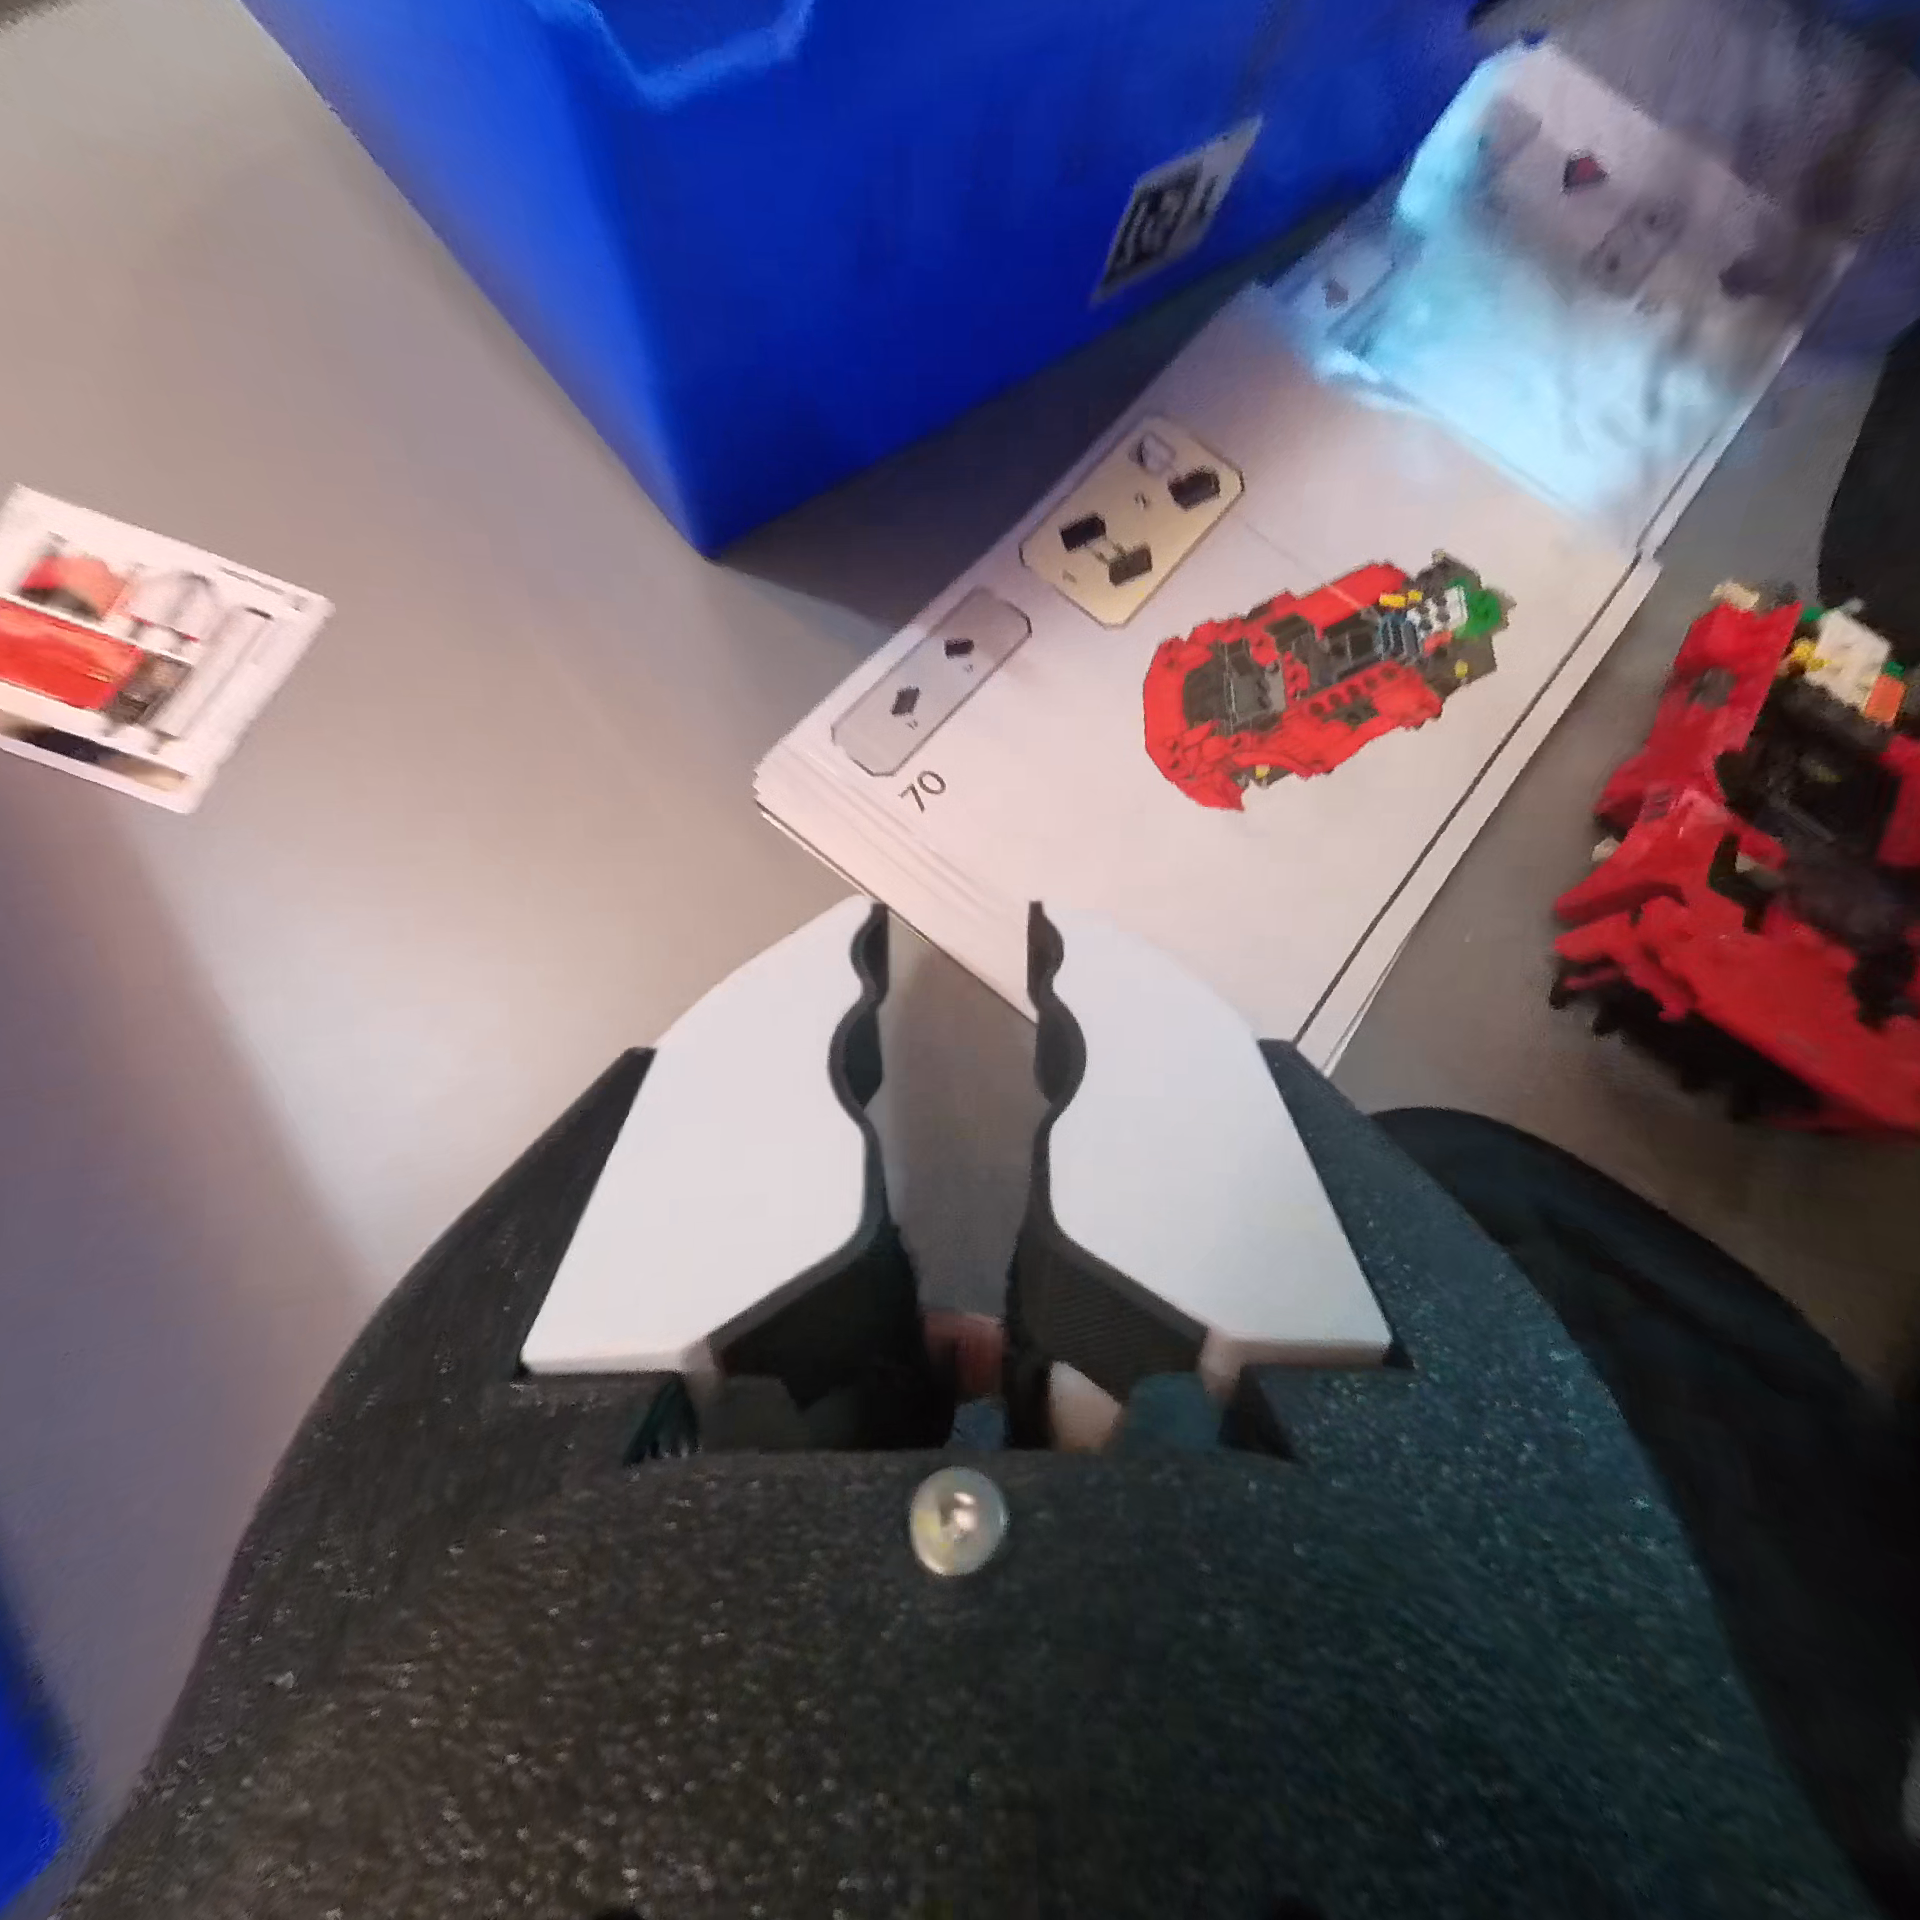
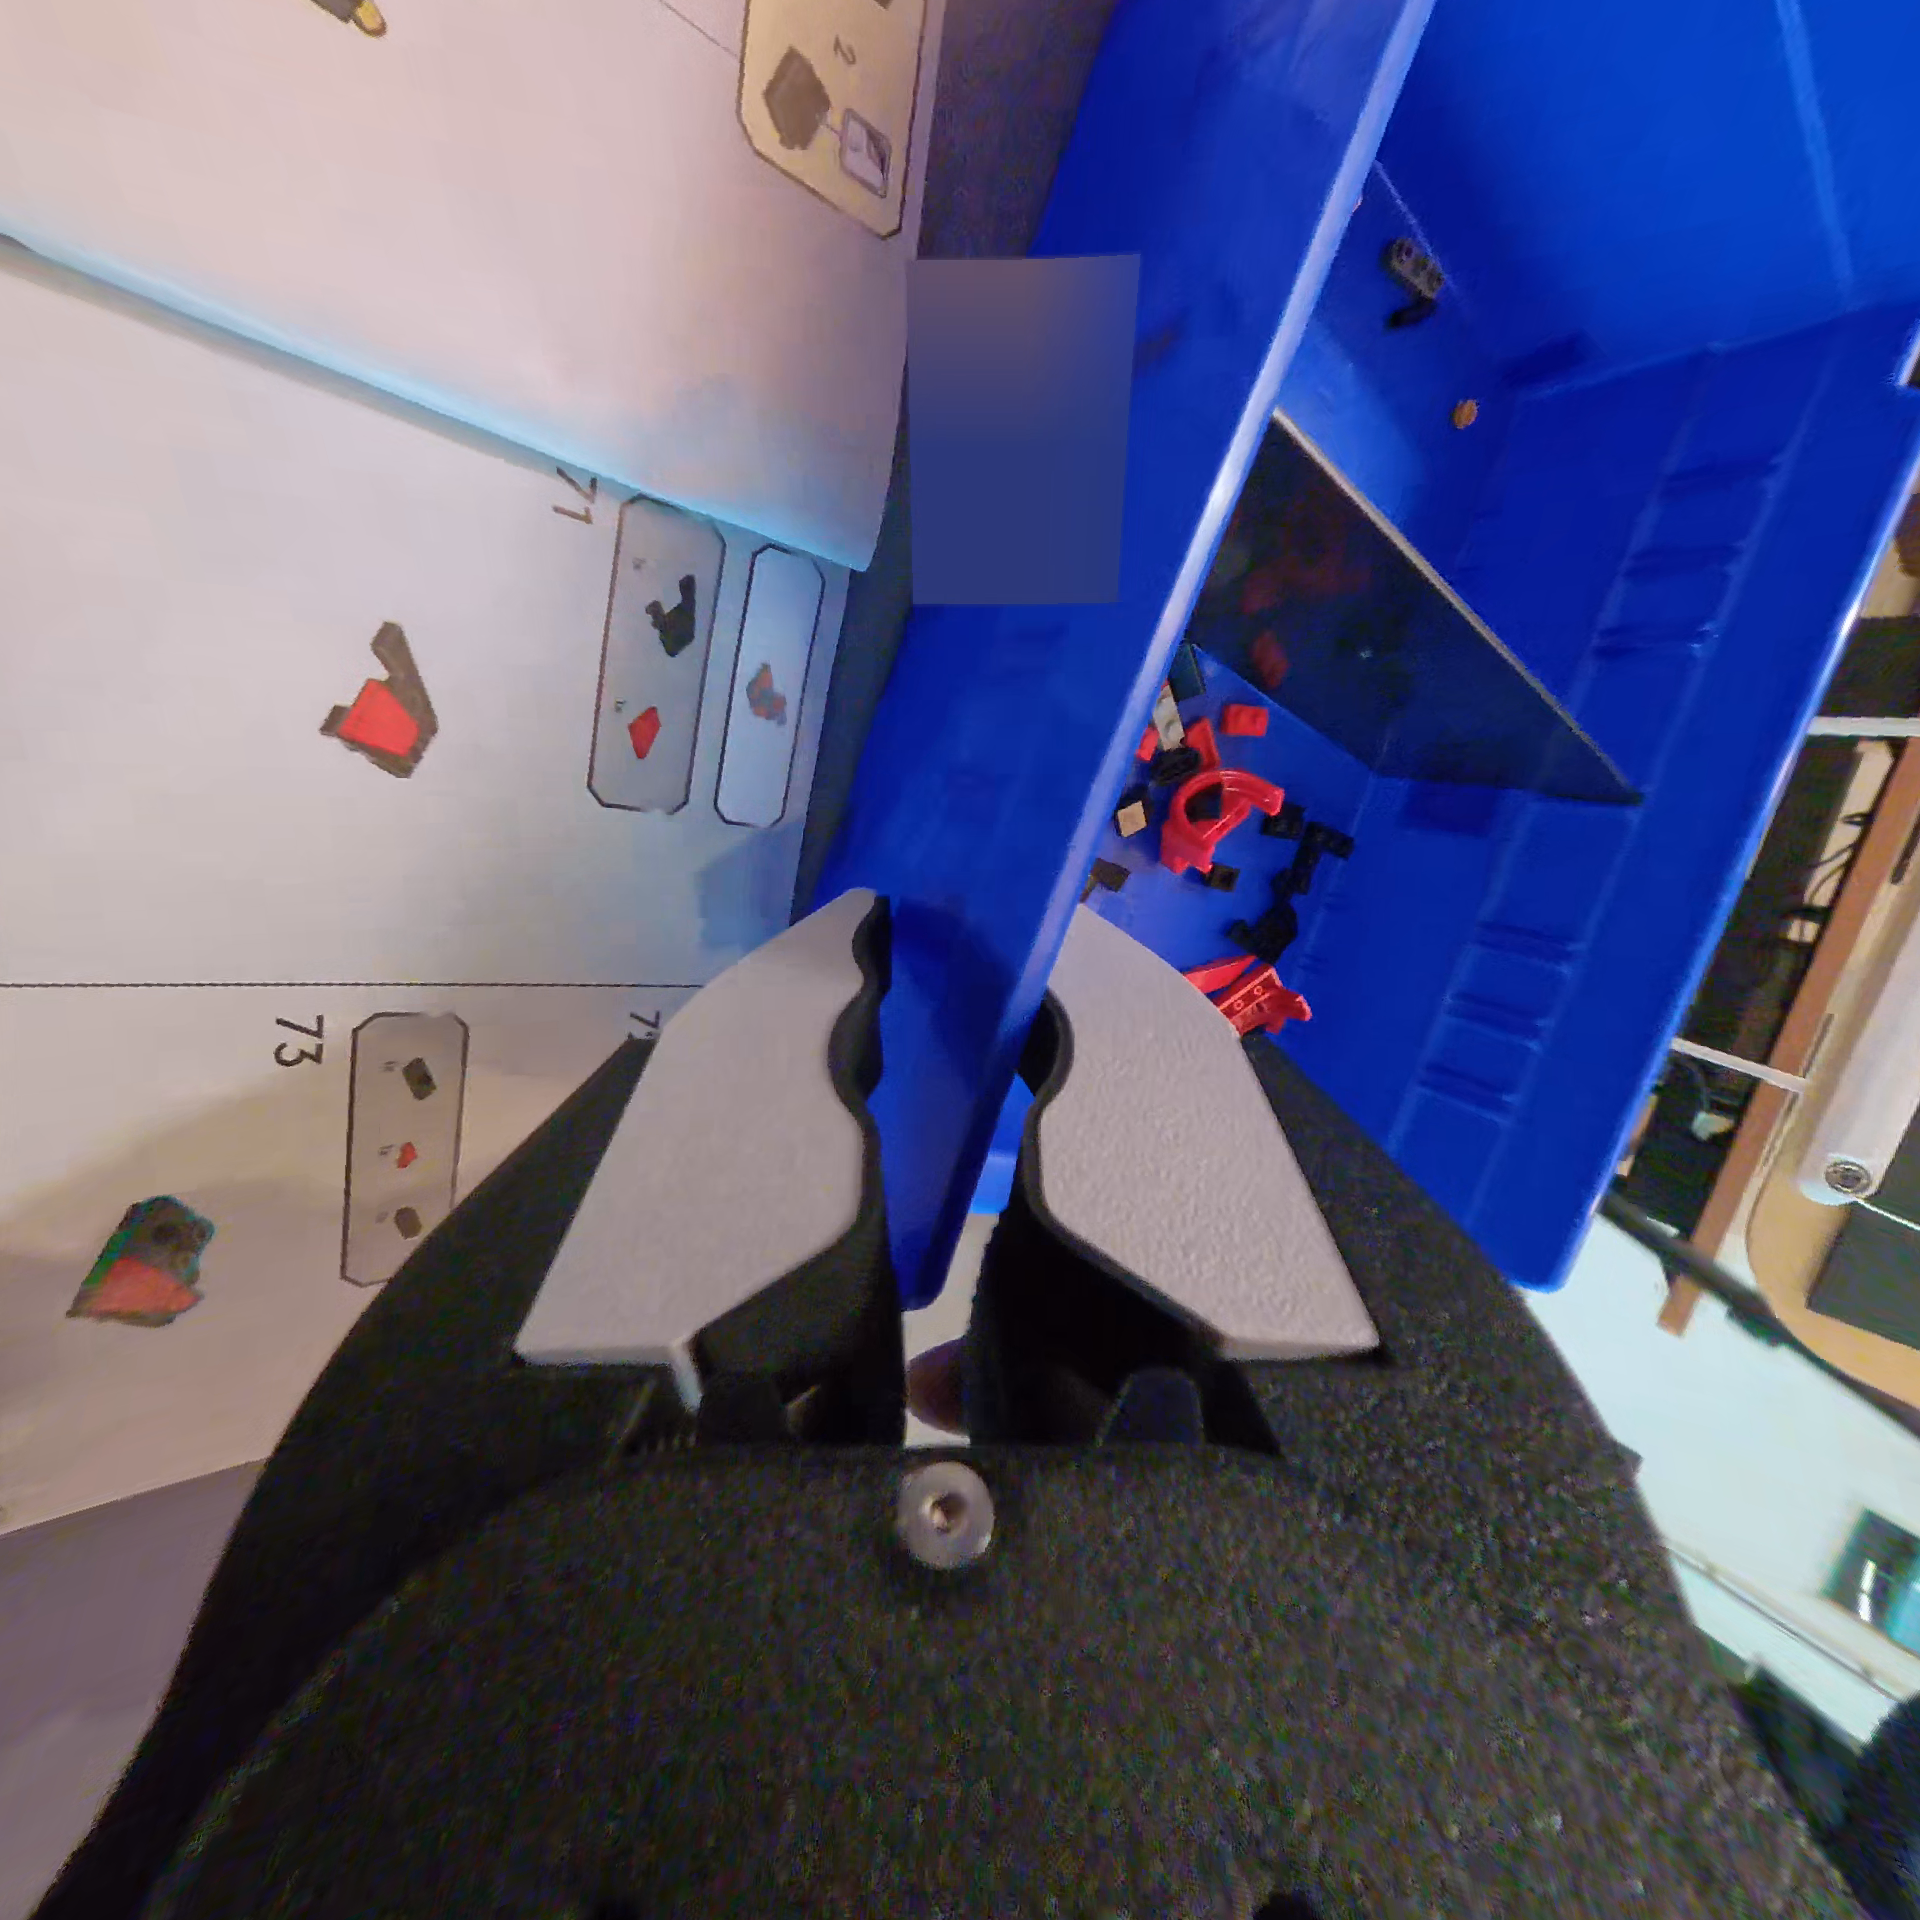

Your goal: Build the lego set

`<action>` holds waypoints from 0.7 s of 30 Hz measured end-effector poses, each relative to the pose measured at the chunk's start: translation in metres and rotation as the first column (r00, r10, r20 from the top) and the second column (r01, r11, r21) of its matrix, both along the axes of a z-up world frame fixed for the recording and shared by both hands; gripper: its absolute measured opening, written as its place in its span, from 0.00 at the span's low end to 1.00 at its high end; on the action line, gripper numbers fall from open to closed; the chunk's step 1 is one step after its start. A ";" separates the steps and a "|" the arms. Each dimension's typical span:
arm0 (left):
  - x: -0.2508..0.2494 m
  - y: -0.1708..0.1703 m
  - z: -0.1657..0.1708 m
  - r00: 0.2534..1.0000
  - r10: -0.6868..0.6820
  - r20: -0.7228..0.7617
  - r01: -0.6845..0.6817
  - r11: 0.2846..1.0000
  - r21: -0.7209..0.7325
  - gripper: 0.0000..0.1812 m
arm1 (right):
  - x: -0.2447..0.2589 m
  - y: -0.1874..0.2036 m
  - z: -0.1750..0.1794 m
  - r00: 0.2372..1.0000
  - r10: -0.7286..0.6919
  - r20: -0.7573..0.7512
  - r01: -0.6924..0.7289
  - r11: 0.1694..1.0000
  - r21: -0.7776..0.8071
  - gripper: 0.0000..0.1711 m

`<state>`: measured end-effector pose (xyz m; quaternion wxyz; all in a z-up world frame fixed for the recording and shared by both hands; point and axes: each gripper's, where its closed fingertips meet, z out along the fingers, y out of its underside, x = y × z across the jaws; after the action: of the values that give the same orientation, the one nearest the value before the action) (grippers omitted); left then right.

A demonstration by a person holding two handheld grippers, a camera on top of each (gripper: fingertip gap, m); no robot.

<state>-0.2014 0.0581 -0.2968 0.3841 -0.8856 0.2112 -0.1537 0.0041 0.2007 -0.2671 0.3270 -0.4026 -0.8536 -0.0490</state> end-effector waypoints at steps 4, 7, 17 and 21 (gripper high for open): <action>-0.011 0.004 0.030 0.999 0.054 0.002 -0.053 0.988 0.145 0.16 | -0.001 0.006 0.001 1.000 -0.018 -0.009 0.018 0.999 -0.042 0.15; -0.012 0.005 0.040 0.996 0.060 0.066 -0.072 0.979 0.191 0.16 | -0.002 0.007 0.001 1.000 -0.002 -0.001 0.002 0.995 -0.102 0.14; -0.001 0.001 0.017 0.999 -0.005 0.035 0.002 0.994 0.107 0.16 | -0.057 0.024 0.058 0.974 -0.125 -0.187 -0.052 0.684 -0.728 0.17; 0.003 0.000 0.014 0.999 -0.031 0.026 0.029 0.994 0.101 0.15 | -0.066 0.051 -0.008 0.992 -0.093 0.085 0.126 0.699 -0.704 0.13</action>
<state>-0.1985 0.0578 -0.2826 0.4288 -0.8596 0.2267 -0.1607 -0.0616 0.2521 -0.2748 0.1256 -0.5462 -0.7882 0.2541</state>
